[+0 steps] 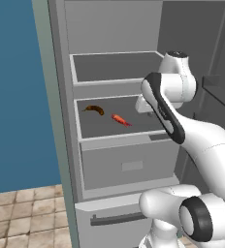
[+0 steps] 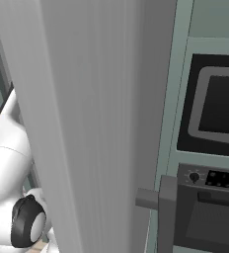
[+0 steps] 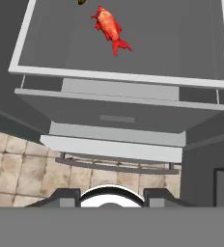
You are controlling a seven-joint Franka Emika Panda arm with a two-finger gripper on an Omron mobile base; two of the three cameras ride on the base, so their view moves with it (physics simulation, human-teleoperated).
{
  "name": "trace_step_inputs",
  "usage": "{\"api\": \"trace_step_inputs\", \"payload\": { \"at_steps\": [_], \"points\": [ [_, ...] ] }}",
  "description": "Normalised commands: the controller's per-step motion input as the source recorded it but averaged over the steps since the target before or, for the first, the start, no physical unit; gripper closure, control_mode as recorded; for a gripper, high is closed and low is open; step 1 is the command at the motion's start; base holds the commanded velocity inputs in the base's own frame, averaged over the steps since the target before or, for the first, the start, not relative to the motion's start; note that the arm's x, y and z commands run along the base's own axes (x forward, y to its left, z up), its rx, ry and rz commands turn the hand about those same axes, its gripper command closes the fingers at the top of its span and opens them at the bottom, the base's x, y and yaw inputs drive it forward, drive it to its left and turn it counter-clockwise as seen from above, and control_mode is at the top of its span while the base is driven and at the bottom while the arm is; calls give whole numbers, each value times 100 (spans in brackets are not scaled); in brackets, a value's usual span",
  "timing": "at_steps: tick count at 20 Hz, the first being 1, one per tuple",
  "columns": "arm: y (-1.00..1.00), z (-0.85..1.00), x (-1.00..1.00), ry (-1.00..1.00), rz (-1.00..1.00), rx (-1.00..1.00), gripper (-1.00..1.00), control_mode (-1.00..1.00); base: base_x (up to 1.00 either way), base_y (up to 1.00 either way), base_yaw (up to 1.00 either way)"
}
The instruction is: Take the fish from the fridge and place it on the digital scale on the counter by the fridge. Wait a few seconds for a reading, then move it to the plate on the dining counter.
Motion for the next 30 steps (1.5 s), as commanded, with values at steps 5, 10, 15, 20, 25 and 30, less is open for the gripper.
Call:
{"api": "trace_step_inputs", "payload": {
  "at_steps": [5,10,15,20,25,30],
  "points": [
    [0,-24,0,0,0,-1,-100,-100,0,0,0],
    [1,-60,8,10,1,-1,-100,-100,0,0,0],
    [12,-65,22,2,5,0,-100,-100,0,0,0],
    [3,-23,47,-2,11,0,-100,-100,0,0,0],
    [0,0,61,0,14,0,-100,-100,0,0,0],
    [0,-4,64,0,9,0,-100,-100,0,0,0]
  ]
}}
